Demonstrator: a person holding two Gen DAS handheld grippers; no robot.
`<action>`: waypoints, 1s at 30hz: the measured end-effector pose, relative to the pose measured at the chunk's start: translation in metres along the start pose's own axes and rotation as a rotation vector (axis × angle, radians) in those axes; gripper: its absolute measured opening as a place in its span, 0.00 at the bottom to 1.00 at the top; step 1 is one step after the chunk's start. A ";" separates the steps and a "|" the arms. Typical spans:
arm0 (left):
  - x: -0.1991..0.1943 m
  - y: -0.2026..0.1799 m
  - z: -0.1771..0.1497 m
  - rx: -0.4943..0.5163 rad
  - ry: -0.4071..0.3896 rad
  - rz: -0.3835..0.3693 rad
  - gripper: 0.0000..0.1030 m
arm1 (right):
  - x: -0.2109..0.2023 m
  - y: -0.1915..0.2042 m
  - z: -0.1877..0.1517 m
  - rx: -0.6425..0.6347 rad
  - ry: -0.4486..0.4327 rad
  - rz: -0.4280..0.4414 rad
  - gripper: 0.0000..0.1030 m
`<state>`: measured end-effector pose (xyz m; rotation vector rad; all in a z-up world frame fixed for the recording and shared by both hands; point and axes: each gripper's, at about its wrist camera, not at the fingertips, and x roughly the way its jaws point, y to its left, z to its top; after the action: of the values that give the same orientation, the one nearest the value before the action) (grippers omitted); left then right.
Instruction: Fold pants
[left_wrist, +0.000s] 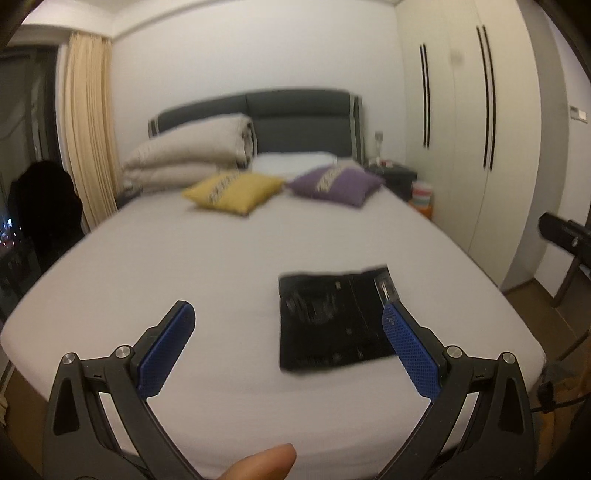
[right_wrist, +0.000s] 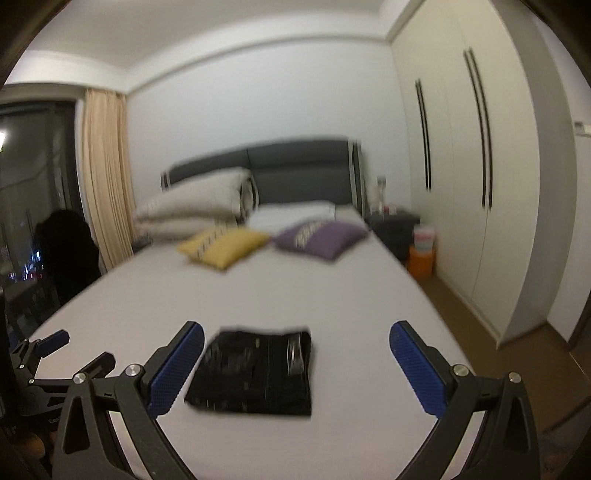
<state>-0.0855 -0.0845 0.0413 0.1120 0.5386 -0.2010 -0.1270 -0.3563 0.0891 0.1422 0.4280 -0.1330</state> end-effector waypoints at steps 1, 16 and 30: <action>0.004 -0.002 -0.003 -0.008 0.025 0.008 1.00 | 0.006 0.001 -0.004 0.008 0.040 0.001 1.00; 0.053 0.002 -0.028 -0.071 0.195 0.045 1.00 | 0.032 0.020 -0.045 0.012 0.188 0.013 1.00; 0.069 0.002 -0.037 -0.068 0.250 0.045 1.00 | 0.035 0.024 -0.049 0.011 0.211 0.012 1.00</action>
<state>-0.0457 -0.0881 -0.0261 0.0833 0.7900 -0.1256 -0.1114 -0.3286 0.0327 0.1702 0.6363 -0.1093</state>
